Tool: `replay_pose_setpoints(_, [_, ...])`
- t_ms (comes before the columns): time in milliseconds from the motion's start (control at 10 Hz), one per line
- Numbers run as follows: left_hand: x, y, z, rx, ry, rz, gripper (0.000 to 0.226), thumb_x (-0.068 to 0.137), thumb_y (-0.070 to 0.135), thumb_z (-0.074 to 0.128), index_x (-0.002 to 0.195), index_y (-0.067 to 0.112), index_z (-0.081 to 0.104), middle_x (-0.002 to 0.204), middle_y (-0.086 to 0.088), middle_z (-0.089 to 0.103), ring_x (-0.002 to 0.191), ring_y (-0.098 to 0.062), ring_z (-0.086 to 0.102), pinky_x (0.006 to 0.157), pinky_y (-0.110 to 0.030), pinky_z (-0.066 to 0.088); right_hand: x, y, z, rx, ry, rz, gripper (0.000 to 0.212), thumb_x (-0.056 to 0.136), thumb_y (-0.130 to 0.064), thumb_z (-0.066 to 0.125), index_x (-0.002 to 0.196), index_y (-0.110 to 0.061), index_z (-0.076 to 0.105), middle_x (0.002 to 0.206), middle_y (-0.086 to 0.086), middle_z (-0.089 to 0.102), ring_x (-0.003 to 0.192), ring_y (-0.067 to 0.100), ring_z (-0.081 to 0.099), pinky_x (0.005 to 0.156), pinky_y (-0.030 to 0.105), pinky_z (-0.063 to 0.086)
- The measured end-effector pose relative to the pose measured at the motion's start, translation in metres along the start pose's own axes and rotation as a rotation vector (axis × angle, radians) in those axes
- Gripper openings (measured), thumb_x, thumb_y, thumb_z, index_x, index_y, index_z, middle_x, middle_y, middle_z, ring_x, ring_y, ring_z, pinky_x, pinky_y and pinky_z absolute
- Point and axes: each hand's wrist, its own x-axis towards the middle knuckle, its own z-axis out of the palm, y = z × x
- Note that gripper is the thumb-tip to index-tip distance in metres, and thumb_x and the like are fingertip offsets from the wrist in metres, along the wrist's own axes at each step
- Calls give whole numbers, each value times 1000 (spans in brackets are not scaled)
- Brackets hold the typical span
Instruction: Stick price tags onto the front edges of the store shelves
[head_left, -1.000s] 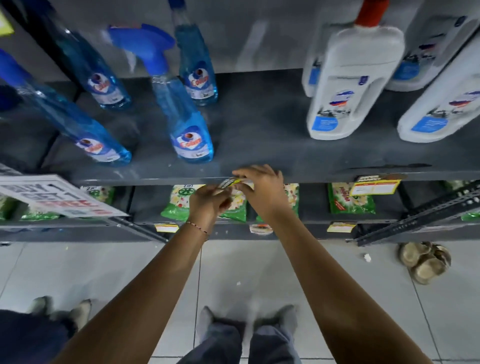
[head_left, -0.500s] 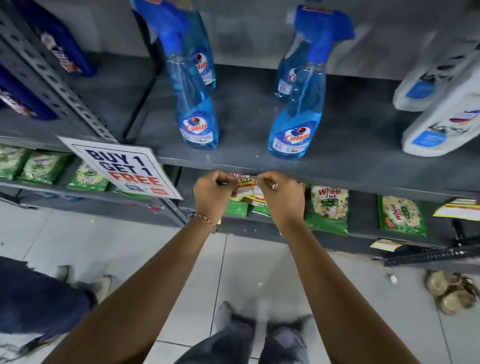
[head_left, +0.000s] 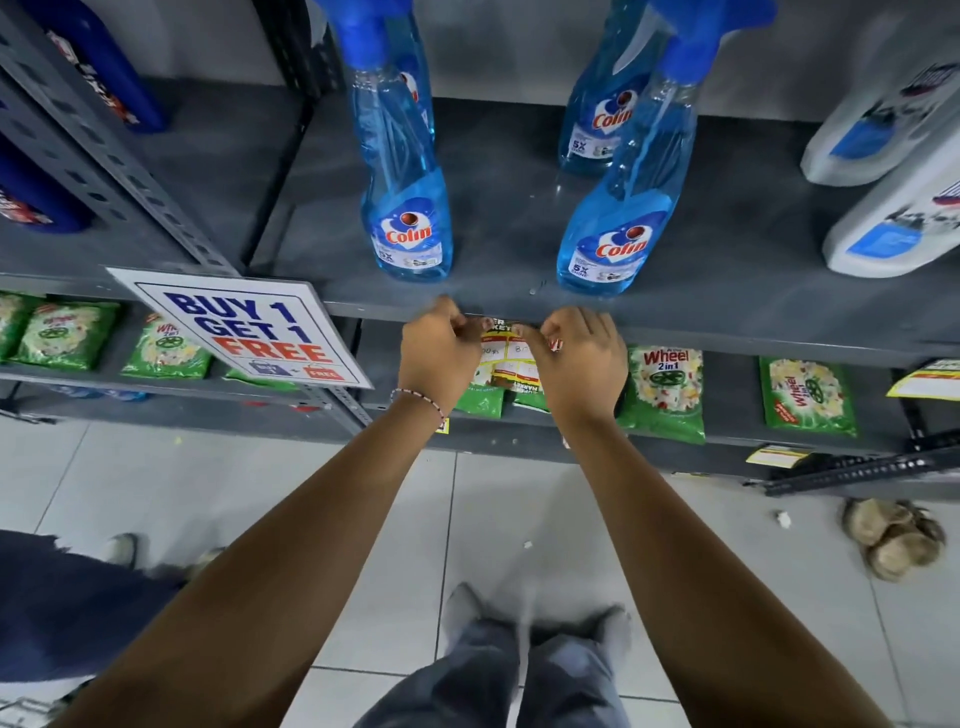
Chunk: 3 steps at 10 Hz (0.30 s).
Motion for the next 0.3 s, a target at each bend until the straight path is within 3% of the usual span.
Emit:
replay_pose_setpoints(100, [-6,-1,-3,291,38,76,20,93,27,51,94,7,52,81,-17,69,74,-40,64,57,-38,44,5,6,-7,-88,16,57,30,80,-45,72,78,-19,56,80,1,64,79,23,56,68,37,44])
replay_pose_setpoints(200, [-19,12,-11,319,76,163,19,96,23,46,102,6,52,89,-17,67,77,-39,65,57,-38,47,-1,2,-20,-65,47,77,13,87,-27,66,92,-17,59,94,5,67,90,28,59,76,43,48])
replay_pose_setpoints(300, [-29,32,-13,197,108,482,28,89,2,47,115,7,58,119,-13,63,103,-30,63,83,-42,58,-3,7,-35,-15,130,-15,35,92,-7,55,126,-10,55,132,12,61,127,30,51,104,48,43])
